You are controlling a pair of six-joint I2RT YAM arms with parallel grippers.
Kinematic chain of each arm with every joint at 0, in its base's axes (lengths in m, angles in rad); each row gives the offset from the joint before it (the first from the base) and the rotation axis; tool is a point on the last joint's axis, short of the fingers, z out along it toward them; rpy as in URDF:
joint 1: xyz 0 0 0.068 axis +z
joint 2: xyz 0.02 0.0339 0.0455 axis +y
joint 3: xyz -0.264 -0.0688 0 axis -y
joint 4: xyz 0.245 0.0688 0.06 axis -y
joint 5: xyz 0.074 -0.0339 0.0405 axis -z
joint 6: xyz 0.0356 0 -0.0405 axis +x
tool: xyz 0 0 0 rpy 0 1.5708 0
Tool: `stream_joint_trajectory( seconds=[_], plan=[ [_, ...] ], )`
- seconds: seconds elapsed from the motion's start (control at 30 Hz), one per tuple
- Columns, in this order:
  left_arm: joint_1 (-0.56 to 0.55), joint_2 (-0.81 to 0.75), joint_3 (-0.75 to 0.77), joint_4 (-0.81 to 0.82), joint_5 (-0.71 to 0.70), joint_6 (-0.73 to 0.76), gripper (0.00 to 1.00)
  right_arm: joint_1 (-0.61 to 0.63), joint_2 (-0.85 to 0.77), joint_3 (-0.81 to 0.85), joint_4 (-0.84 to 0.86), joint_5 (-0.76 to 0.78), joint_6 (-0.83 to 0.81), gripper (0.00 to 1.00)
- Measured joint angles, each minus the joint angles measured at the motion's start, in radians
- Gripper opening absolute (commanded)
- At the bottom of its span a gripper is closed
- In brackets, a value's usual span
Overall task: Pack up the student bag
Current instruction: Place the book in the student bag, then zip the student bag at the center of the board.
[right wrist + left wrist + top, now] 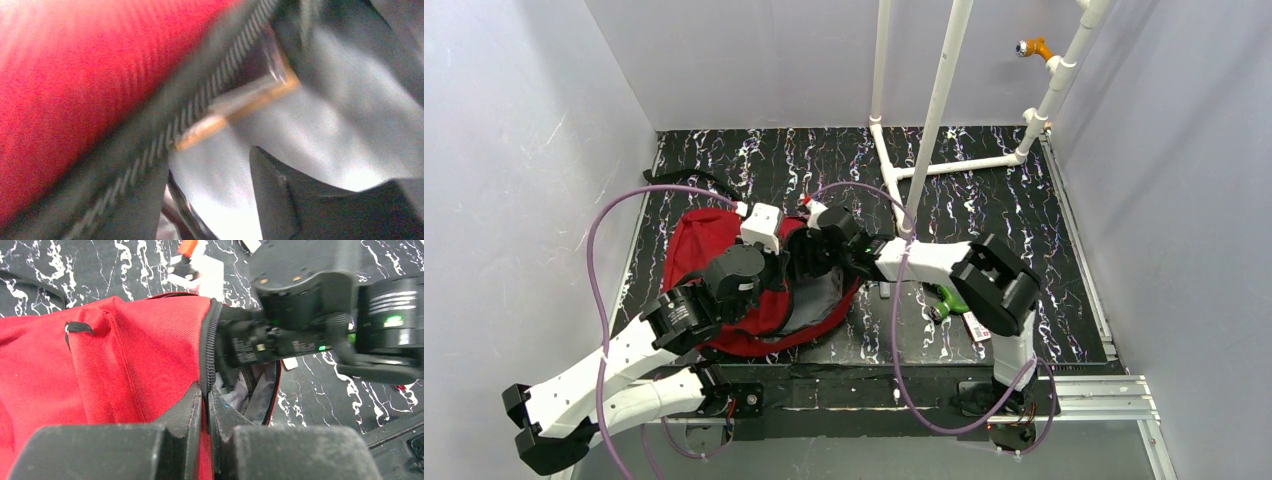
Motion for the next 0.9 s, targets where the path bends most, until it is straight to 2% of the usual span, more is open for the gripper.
stream_joint_trajectory(
  seconds=[0.1,0.3,0.43,0.57,0.73,0.9],
  plan=[
    [0.0,0.016,-0.006,-0.01,0.0,-0.033,0.0,-0.016,-0.104,-0.089,-0.104,0.033,-0.063,0.82],
    [0.001,0.089,-0.042,-0.007,-0.004,-0.117,0.0,-0.025,-0.348,-0.222,-0.222,0.125,-0.156,0.83],
    [0.019,0.221,-0.026,-0.002,0.033,-0.183,0.0,-0.024,-0.406,-0.279,-0.284,0.234,-0.189,0.88],
    [0.058,0.365,0.054,-0.032,0.093,-0.203,0.0,-0.025,-0.432,-0.28,-0.391,0.34,-0.233,0.95],
    [0.173,0.458,0.186,-0.085,0.198,-0.188,0.0,-0.029,-0.583,-0.28,-0.487,0.479,-0.307,0.98],
    [0.299,0.47,0.231,-0.1,0.319,-0.191,0.0,-0.041,-0.709,-0.28,-0.543,0.582,-0.352,0.98]
  ],
)
